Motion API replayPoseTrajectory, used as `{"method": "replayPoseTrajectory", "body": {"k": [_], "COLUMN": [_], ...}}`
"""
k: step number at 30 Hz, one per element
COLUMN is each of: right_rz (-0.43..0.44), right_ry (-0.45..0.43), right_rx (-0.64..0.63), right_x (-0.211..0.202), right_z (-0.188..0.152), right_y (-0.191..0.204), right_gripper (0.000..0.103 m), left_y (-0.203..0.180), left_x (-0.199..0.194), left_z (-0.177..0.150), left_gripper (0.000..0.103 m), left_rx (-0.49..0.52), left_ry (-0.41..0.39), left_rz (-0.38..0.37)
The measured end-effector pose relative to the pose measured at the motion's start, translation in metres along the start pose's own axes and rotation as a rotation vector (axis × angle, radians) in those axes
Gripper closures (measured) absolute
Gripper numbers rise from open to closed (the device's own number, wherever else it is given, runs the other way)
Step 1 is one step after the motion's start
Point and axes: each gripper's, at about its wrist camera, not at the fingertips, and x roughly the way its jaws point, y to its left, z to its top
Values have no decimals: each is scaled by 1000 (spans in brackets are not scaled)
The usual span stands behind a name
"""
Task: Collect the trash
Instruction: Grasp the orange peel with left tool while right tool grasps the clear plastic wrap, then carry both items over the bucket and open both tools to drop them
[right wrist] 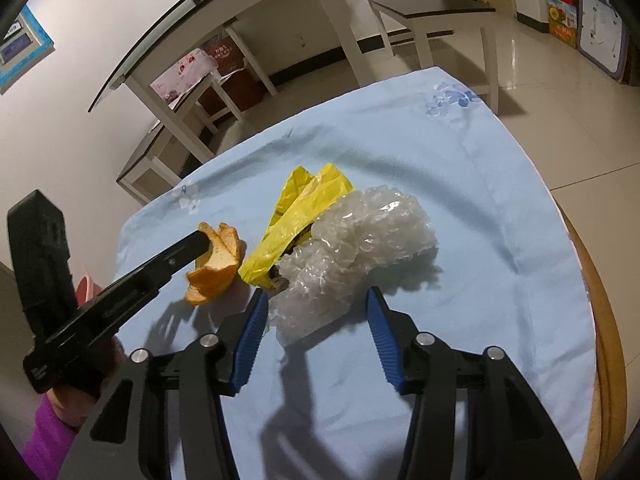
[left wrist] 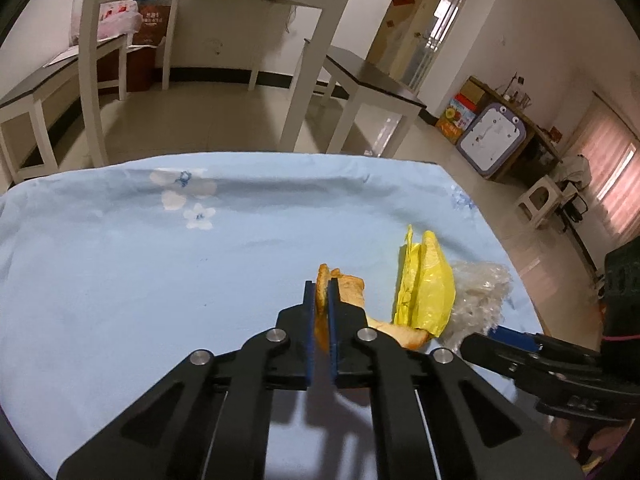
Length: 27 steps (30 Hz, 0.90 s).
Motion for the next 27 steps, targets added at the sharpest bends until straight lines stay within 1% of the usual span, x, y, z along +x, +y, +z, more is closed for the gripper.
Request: {"method": "replayPoseTrajectory", "body": {"k": [2,4,5,7,9,14,18,21,27], "right_rz": [-15,-35,-38,-40,-42,-32,0,19,61], "right_ry": [-11,-24,-27,-38,-60,-107,-134,-157,-172], "right_rx": [-1,-9,-12,-19,-37,-89,-135,-171,-238], "right_x": [0,-4,-6,-14,-25,-54,-76,-89,-111], "right_z": [0,-2,-3,-6,-9,-21,-32,-39,-55], "right_y": [-1,-4,-4,-5,-5,1,15,25,52], "right_gripper": [73,78,82,85,91,91,91,91,92], "left_y": [-1,-5,-6,-6,-7,-12,-15,-16,-12], "left_x": [-6,-20,-27,-41,-54,-92,-117,-136,-171], "left_z": [-1,-3,-4,-4,-5,-12,-23,-33,-57], "left_gripper": [99,99,99,99,99,99,99,99,99], "left_rx": [0,-1,-3,-15,-22,-38,-49,-54,-80], "left_ry": [-13,-39,-51,-74,-92,-146,-180,-201,-241], "left_rz": [0,-3,-3,-11,-10,-3,11,32,72]}}
